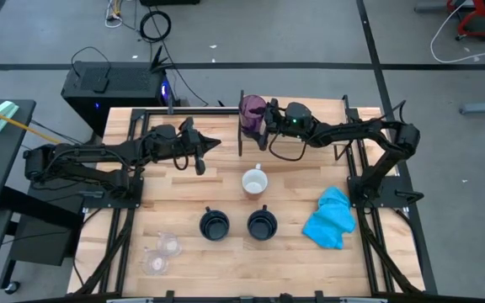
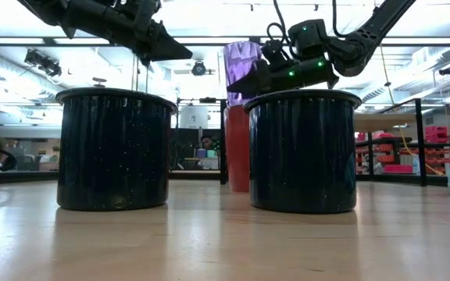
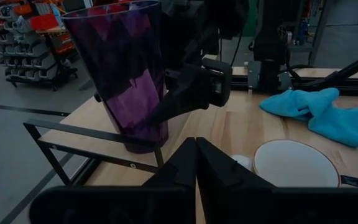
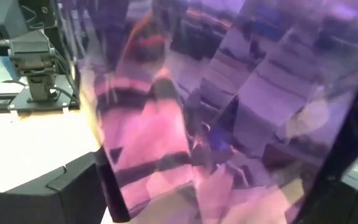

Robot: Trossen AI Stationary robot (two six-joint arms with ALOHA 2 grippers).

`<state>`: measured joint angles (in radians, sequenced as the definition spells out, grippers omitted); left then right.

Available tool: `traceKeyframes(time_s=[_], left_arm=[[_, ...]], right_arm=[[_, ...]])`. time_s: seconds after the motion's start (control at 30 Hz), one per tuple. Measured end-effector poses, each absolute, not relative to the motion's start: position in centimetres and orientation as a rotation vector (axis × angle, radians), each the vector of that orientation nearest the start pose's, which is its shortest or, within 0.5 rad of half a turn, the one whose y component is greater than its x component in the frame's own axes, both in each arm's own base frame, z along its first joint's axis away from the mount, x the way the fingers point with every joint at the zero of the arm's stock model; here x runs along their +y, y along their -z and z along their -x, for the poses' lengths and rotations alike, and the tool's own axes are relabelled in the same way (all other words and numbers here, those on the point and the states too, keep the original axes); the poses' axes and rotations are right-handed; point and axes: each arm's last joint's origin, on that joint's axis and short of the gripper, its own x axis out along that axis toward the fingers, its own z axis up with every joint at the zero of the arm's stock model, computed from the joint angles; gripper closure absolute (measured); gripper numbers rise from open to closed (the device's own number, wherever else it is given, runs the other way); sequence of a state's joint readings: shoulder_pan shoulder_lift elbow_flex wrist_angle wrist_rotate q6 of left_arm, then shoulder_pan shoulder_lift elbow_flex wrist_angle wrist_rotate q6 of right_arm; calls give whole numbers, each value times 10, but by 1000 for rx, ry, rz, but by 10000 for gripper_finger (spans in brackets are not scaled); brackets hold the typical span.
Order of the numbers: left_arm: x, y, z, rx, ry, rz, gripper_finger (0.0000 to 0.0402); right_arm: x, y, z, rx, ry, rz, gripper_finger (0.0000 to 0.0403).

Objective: Stack small to large cups/mugs on shelf
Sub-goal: Put the purple cup on the shelf

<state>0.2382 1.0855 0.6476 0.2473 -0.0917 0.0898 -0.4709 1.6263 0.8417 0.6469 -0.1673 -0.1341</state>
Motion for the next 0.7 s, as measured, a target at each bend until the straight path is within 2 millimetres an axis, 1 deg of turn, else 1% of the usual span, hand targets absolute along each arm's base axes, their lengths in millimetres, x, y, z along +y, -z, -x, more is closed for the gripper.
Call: traceKeyframes(time_s=[0.13, 0.3, 0.57, 0.7], left_arm=[[59, -269, -232, 206, -320, -70, 377], [59, -269, -232, 205, -320, -68, 366], [59, -269, -232, 202, -322, -53, 373], [59, -269, -232, 202, -322, -53, 370]], right_arm=[[-151, -226, -308, 169, 282, 91, 3], [-149, -238, -299, 184, 272, 95, 3], [-146, -244, -287, 263, 270, 77, 3], [-146, -247, -283, 274, 274, 82, 3]])
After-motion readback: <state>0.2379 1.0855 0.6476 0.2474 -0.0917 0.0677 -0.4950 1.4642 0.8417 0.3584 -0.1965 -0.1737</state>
